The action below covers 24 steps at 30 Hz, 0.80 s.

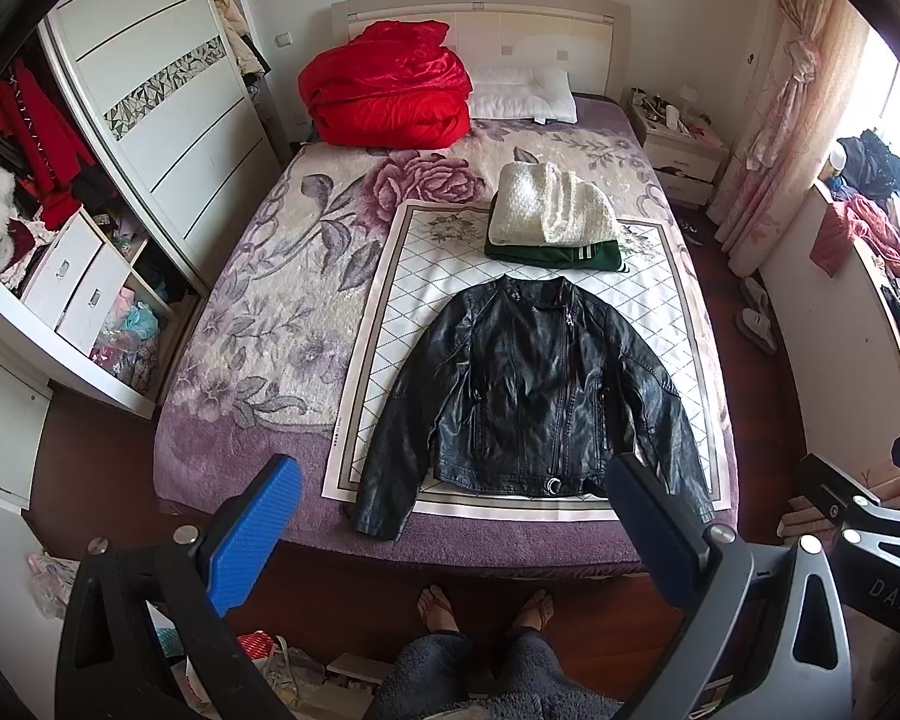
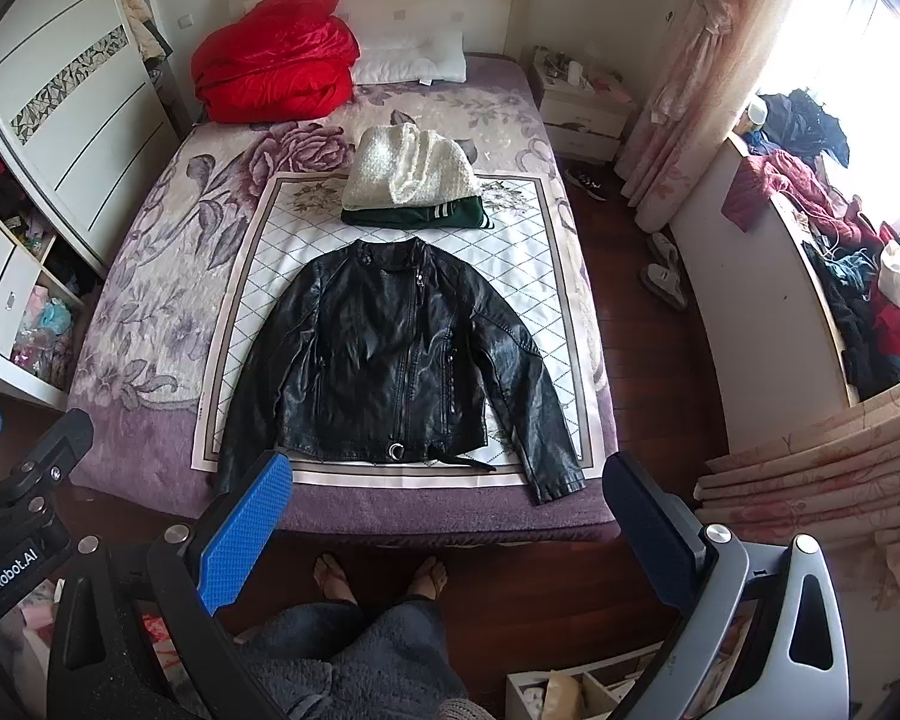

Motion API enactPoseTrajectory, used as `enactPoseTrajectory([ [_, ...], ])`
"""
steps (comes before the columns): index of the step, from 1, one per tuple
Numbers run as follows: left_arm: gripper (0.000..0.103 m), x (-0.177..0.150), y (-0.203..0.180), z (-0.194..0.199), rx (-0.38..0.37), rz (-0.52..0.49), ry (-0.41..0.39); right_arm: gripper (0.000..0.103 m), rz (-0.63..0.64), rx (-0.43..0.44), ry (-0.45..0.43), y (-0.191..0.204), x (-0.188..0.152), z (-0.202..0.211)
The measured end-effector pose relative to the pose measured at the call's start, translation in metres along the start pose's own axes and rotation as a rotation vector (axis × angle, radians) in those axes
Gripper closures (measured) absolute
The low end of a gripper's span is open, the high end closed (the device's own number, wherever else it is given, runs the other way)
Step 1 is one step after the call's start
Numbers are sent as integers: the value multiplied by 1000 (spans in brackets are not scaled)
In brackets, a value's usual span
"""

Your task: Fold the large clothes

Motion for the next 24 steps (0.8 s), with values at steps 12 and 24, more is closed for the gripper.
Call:
enactPoseTrajectory([
  [12, 0, 0, 0, 0, 0, 0, 1, 0, 4, 1, 2, 1, 5, -3],
  [24, 0, -2, -4, 3, 2, 1, 1, 0, 9, 6, 2, -13, 17, -2],
])
Point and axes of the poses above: each gripper's, at about its wrist camera, not at the fingertips, and z roughly against the way its jaws point, y to its left, x to its top, the point moved 9 cm from there along -z, roughly the way its jaws point, and after that the axes turned 2 degrees about x, right-handed, at the moved point
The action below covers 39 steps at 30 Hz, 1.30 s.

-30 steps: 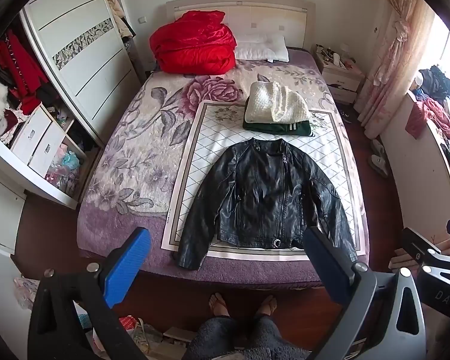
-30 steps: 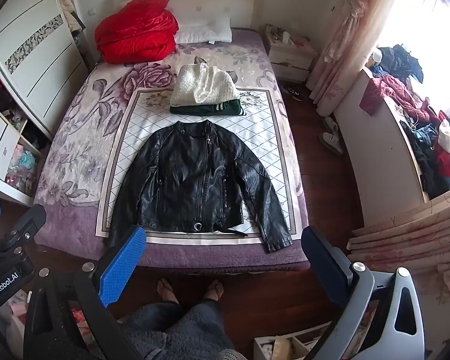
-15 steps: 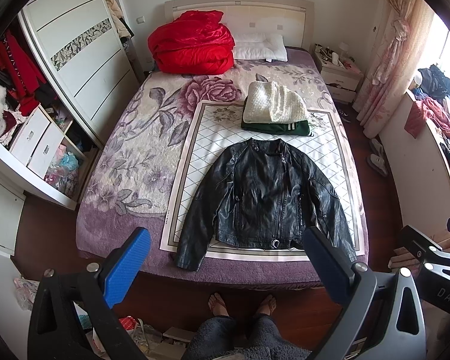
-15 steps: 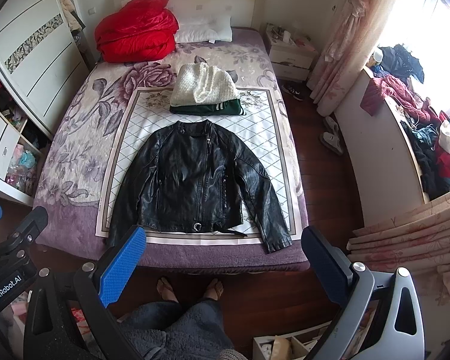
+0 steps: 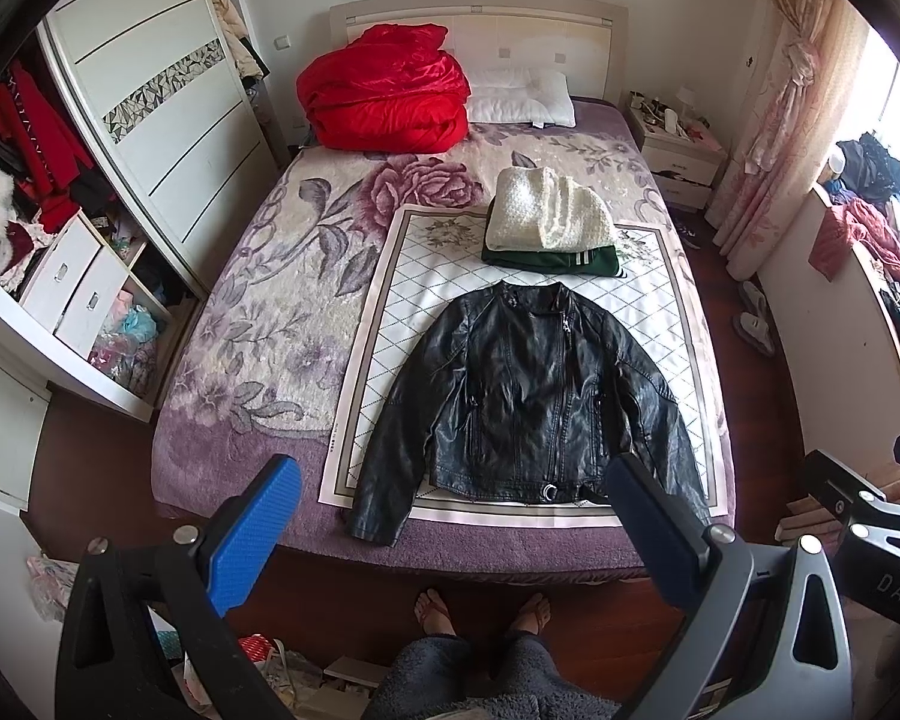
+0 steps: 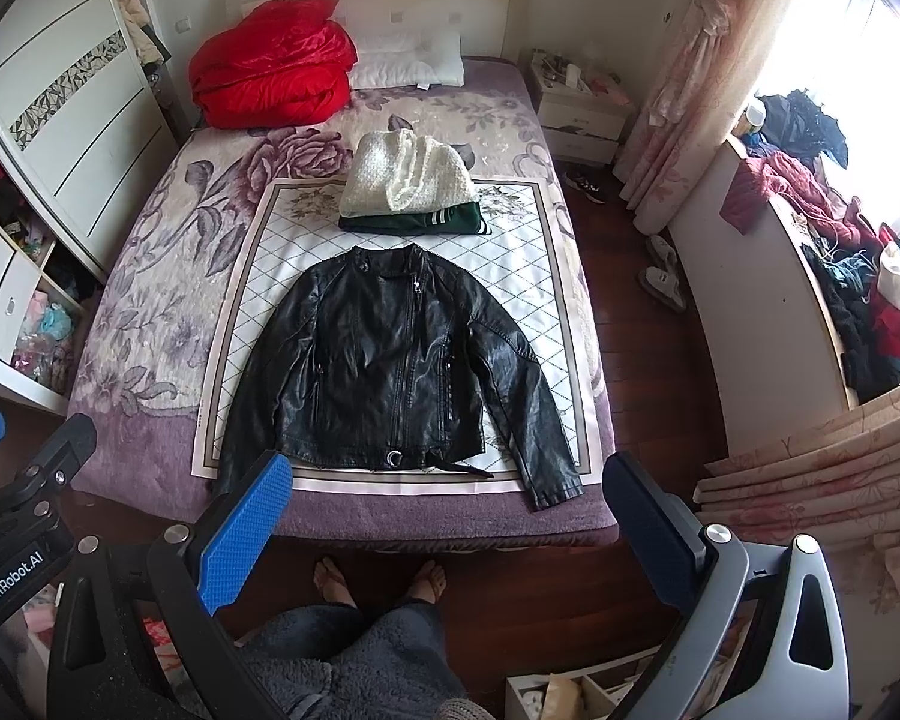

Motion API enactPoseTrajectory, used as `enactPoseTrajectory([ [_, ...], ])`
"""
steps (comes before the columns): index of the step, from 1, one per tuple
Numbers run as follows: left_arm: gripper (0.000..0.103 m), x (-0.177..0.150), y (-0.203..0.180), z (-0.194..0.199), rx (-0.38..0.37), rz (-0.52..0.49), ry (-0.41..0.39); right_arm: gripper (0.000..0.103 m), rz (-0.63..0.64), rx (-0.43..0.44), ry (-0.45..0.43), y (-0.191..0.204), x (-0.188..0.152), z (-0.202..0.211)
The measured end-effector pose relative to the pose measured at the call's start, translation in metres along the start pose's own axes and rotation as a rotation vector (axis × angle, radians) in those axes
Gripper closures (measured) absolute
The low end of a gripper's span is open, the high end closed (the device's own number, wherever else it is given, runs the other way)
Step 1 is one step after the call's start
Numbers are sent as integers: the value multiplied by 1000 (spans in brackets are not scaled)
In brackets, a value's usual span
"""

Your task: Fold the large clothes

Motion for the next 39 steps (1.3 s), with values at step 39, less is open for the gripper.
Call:
enactPoseTrajectory([
  [39, 0, 20, -16, 5, -1, 4, -10, 0, 4, 0, 2, -2, 8, 8],
])
Point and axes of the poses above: each gripper's, at about its wrist camera, not at the fingertips, and z roughly against the way its jaws point, y to its left, x to its top, the point moved 9 cm from there along -z, roughly the way its jaws point, and after that the axes turned 2 degrees about x, right-handed, at the moved point
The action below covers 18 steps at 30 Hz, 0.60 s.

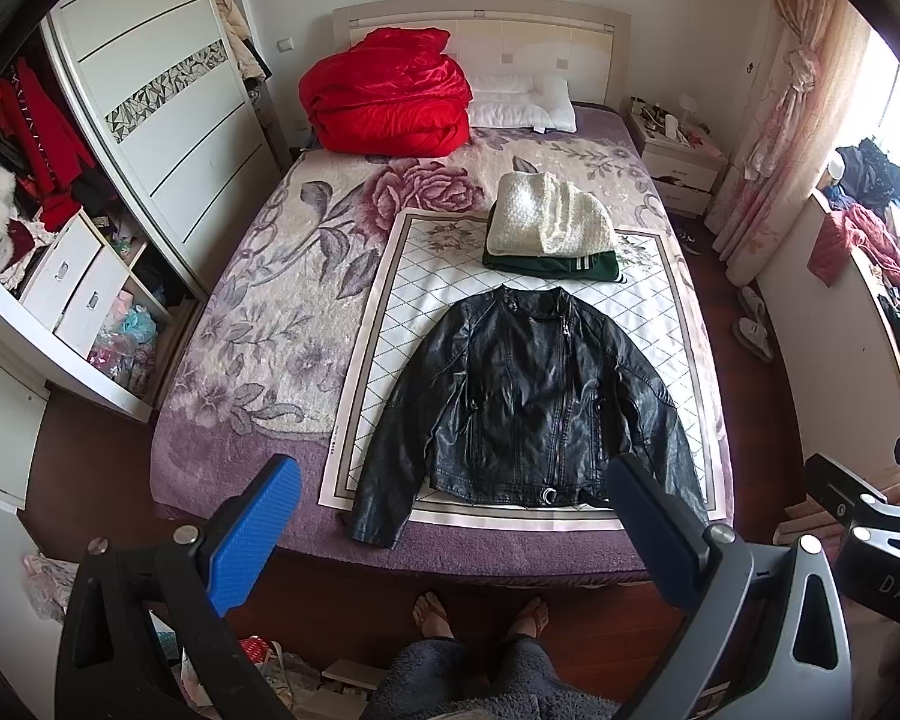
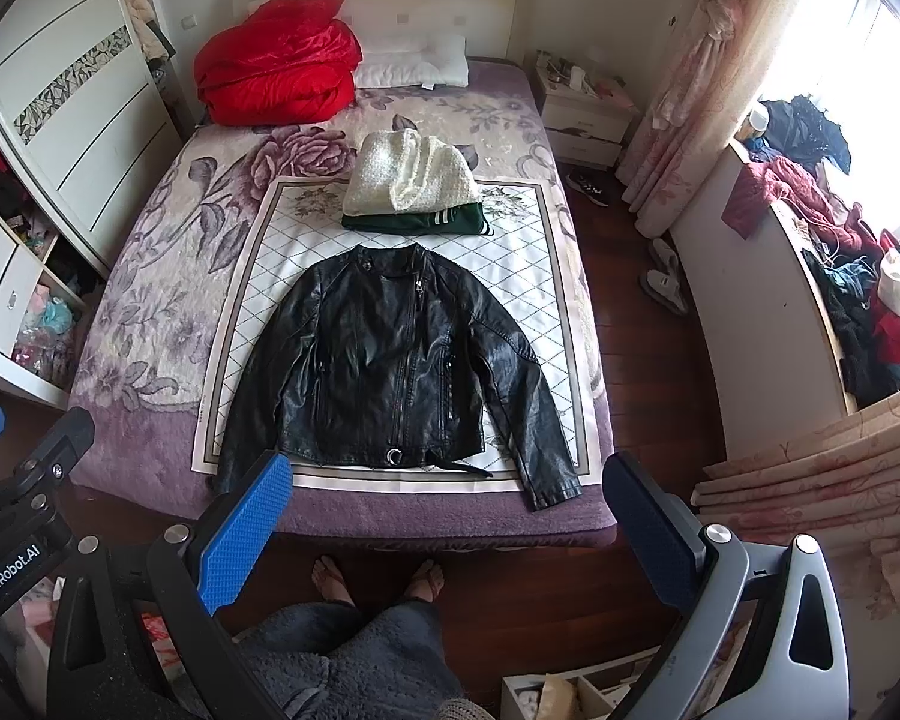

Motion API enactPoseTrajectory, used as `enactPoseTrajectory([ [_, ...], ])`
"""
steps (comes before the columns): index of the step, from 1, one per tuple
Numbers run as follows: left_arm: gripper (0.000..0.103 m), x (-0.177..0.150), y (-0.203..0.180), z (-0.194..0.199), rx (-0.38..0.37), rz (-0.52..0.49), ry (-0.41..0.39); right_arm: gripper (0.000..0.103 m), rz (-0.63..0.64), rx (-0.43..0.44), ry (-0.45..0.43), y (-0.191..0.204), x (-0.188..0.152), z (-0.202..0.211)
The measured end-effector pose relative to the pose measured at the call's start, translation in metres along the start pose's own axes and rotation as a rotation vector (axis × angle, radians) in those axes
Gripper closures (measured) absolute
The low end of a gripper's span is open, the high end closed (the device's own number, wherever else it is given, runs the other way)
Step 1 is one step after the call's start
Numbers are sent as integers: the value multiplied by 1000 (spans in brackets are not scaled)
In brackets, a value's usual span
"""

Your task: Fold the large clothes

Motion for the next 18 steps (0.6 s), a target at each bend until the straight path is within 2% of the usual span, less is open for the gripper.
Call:
enactPoseTrajectory([
  [8, 0, 8, 0, -5, -19, -13, -1, 0, -18, -14, 2, 5, 7, -1],
  [12, 0, 15, 14, -23, -47, -21, 3, 0, -52, -20, 8, 9, 11, -10],
  [15, 0, 24, 23, -44, -51, -12, -26, 0, -142, 2, 7, 2, 12, -29],
  [18, 0, 33, 27, -74, -46, -22, -51, 0, -284, 29, 23, -20, 5, -65],
])
Point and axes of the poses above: each gripper's, at about its wrist camera, not at the fingertips, and z roughly against the way its jaws point, y to its left, x to its top, the point moved 9 cm from there along -z, roughly the way its jaws point, and after that the axes turned 2 degrees about x, right-handed, at the moved point
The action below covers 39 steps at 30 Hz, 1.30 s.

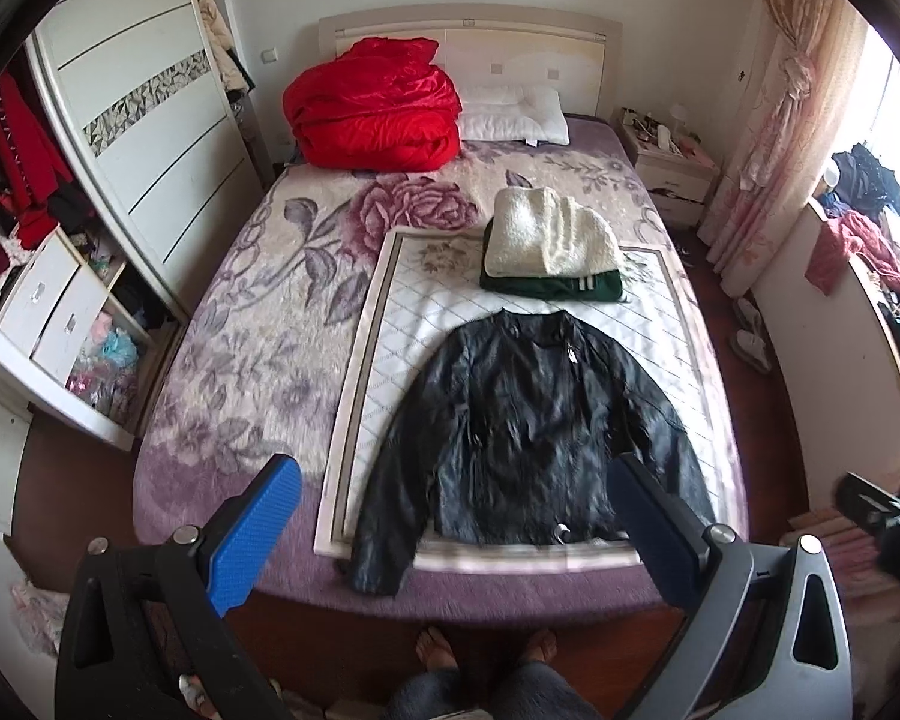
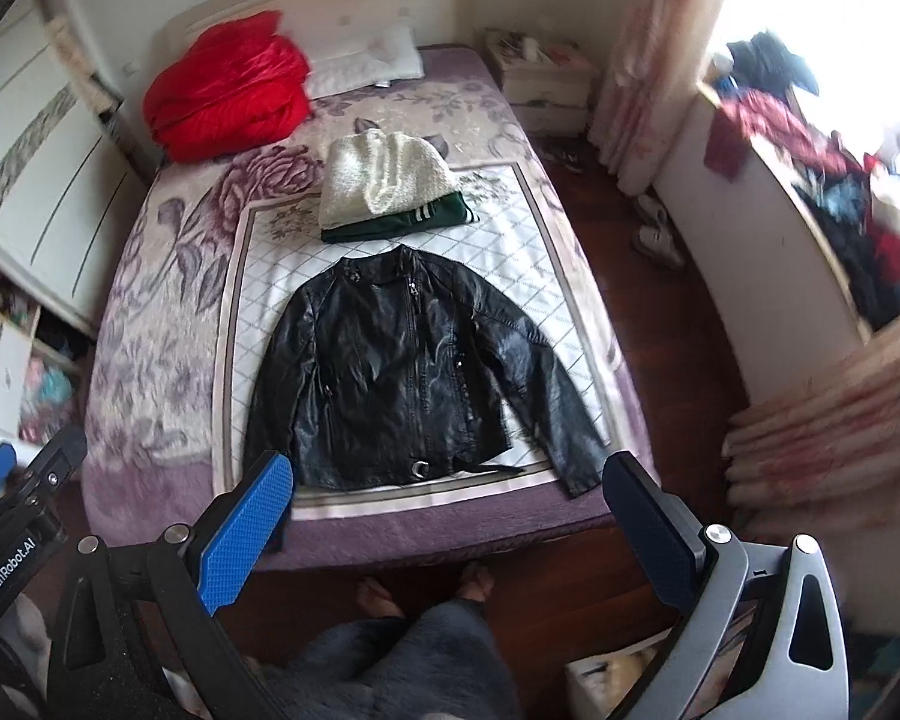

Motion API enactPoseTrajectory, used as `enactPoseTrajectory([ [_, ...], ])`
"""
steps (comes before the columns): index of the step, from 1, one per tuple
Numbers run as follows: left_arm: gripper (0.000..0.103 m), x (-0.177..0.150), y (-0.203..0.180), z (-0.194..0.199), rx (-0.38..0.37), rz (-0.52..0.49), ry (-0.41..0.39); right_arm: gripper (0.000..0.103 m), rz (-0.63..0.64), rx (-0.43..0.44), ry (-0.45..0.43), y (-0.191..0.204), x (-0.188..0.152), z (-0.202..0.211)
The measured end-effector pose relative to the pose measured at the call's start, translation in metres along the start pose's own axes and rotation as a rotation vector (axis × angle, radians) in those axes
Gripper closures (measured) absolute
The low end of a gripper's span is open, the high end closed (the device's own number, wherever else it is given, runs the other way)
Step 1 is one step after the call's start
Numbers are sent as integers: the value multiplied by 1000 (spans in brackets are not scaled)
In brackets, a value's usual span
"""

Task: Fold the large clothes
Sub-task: 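Grasp the jacket sleeve cuff with the right gripper and lift it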

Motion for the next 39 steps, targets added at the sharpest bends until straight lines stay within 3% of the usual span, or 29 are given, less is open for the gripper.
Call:
enactPoseTrajectory([
  [3, 0, -1, 3, -52, 34, -29, 23, 1, -148, -5, 21, -35, -6, -48],
  [6, 0, -7, 1, -103, 82, -70, 74, 30, -270, -54, 105, -85, -22, -113],
  [12, 0, -29, -21, -191, 154, -122, 165, 30, -537, -53, 223, -193, -58, -249],
  [15, 0, -40, -40, -234, 198, -145, 205, 30, -612, -76, 296, -247, -79, -327],
  [21, 0, -77, -87, -338, 231, -172, 321, 30, -673, -160, 414, -339, -127, -478],
  [26, 0, -113, -115, -410, 255, -209, 401, 30, -730, -152, 502, -370, -164, -561],
  [28, 0, -123, -127, -428, 251, -224, 416, 36, -733, -137, 495, -370, -169, -576],
  [29, 0, -128, -134, -437, 249, -242, 415, 45, -728, -141, 469, -369, -168, -577],
  [30, 0, -132, -141, -444, 248, -261, 412, 68, -701, -198, 437, -372, -166, -575],
  [32, 0, -139, -153, -455, 237, -295, 411, 93, -647, -258, 379, -376, -156, -564],
  [36, 0, -147, -177, -470, 209, -338, 409, 95, -675, -336, 215, -409, -136, -532],
  [39, 0, -151, -196, -479, 181, -347, 408, 95, -707, -352, 197, -443, -127, -537],
])
Point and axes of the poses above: each gripper's, at about its wrist camera, not at the fingertips, and z roughly against the way its jaws point, y to its left, x to its top, the point moved 9 cm from there along -z, roughly the way its jaws point, and after that the axes turned 2 degrees about x, right-handed, at the moved point
